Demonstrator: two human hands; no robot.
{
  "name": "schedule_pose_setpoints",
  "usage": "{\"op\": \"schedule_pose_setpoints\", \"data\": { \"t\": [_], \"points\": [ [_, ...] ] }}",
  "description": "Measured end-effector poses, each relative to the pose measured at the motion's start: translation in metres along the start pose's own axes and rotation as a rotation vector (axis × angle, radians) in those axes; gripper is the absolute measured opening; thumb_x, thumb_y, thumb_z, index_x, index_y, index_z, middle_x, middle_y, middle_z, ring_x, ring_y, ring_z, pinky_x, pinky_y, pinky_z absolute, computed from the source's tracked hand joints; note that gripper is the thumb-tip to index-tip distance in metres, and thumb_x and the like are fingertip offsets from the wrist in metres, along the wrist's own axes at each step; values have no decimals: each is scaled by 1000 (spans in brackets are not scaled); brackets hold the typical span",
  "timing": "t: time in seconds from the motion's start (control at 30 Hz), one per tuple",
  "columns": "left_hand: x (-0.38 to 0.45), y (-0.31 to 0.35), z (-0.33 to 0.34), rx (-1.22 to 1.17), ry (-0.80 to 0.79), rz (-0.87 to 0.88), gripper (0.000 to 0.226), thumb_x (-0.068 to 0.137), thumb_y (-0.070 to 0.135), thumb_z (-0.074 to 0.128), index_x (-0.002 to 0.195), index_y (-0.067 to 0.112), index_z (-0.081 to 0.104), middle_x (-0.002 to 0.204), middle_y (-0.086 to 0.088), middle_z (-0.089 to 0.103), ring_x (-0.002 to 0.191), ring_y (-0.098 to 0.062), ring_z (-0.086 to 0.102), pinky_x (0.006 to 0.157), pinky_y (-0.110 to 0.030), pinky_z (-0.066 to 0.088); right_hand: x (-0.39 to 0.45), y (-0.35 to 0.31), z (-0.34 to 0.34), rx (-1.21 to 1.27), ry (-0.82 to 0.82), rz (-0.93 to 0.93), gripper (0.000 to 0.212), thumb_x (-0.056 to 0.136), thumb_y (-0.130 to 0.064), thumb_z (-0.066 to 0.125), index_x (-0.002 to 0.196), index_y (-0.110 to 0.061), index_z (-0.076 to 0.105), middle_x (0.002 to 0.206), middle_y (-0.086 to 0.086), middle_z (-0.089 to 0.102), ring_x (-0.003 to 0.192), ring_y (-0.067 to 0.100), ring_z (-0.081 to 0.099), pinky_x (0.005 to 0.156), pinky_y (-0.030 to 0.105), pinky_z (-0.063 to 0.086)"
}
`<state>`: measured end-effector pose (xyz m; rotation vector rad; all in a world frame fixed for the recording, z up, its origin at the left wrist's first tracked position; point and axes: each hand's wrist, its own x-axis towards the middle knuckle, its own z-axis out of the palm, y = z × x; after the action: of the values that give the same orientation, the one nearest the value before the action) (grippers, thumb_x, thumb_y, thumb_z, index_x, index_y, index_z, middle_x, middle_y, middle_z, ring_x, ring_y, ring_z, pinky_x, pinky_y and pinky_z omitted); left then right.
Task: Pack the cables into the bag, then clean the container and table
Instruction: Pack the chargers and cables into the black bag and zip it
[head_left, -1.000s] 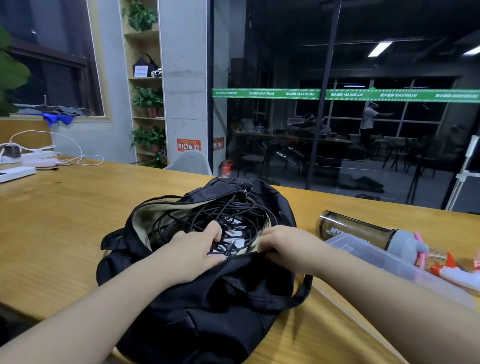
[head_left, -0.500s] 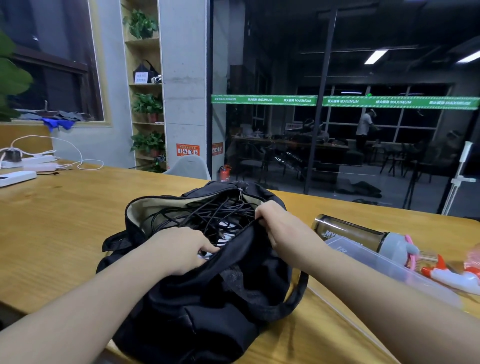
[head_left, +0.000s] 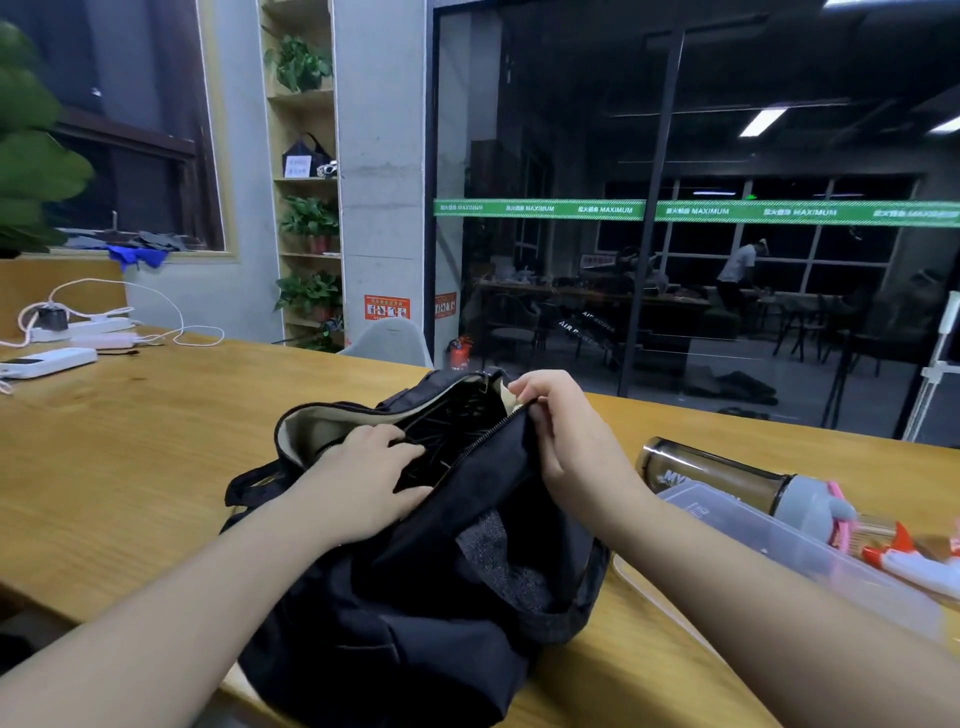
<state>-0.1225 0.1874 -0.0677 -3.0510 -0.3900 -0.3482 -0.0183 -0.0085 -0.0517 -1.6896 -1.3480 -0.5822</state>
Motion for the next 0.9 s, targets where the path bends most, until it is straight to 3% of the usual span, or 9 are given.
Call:
{"op": "schedule_pose_setpoints", "data": {
  "t": [0.1,0.27,0.4,0.5,0.57,0.63,0.73,0.83,0.9],
  "points": [
    [7,4,10,33,-146,-70,66,94,52,32,148,17,20,156,-7,11,143,-23,13,115,-39,18,-1,3,1,-31,-41,-10,24,94,-10,37,100,-33,40,109,-8,49,101,-16,43,86,0,30],
    [11,-5,11,-122,-254,-4,57,97,47,30,146,18,28,157,-2,13,144,-16,8,117,-32,9,-6,8,1,-108,-153,-18,24,87,-9,35,98,-27,46,110,-11,47,105,-13,40,90,3,30],
    [6,-20,0,-77,0,112,41,95,40,43,133,26,49,141,8,43,135,-10,30,111,-28,25,-5,4,-3,-64,-146,105,31,84,-29,29,86,-20,59,95,-18,53,93,-2,50,82,13,37],
    [5,-25,-6,83,334,208,18,82,28,66,99,27,68,118,6,59,115,-17,48,95,-37,43,4,0,0,-90,-95,249,21,92,-29,47,77,-18,56,83,-12,52,77,1,50,66,17,34],
    [8,-28,-6,229,413,154,26,57,19,83,76,29,67,106,3,62,104,-21,52,84,-42,45,10,-2,6,-131,-111,369,11,88,-24,57,83,-21,48,86,-8,45,70,2,46,61,19,33],
    [14,-32,-6,315,431,61,40,38,9,85,67,26,65,106,-1,61,104,-25,49,85,-47,42,14,-2,9,-139,-185,550,22,85,-28,60,93,-19,42,86,-5,46,65,5,45,56,22,34],
    [20,-34,-10,425,460,-35,47,29,3,82,71,20,67,113,-9,58,99,-28,50,80,-47,43,20,-7,7,-200,-413,696,28,85,-41,59,79,-14,51,63,-2,53,54,13,50,49,24,38],
    [20,-32,-22,446,472,-93,41,61,8,71,99,21,64,135,-8,44,114,-28,45,88,-43,35,22,-16,5,-252,-650,763,46,86,-51,56,61,-13,49,55,3,51,52,20,49,47,23,37],
    [22,-32,-26,472,318,-138,39,80,11,56,116,28,54,131,2,41,117,-23,41,89,-38,34,21,-18,7,-337,-756,770,39,86,-46,56,68,-12,51,58,5,54,49,21,48,47,22,37]
  ]
}}
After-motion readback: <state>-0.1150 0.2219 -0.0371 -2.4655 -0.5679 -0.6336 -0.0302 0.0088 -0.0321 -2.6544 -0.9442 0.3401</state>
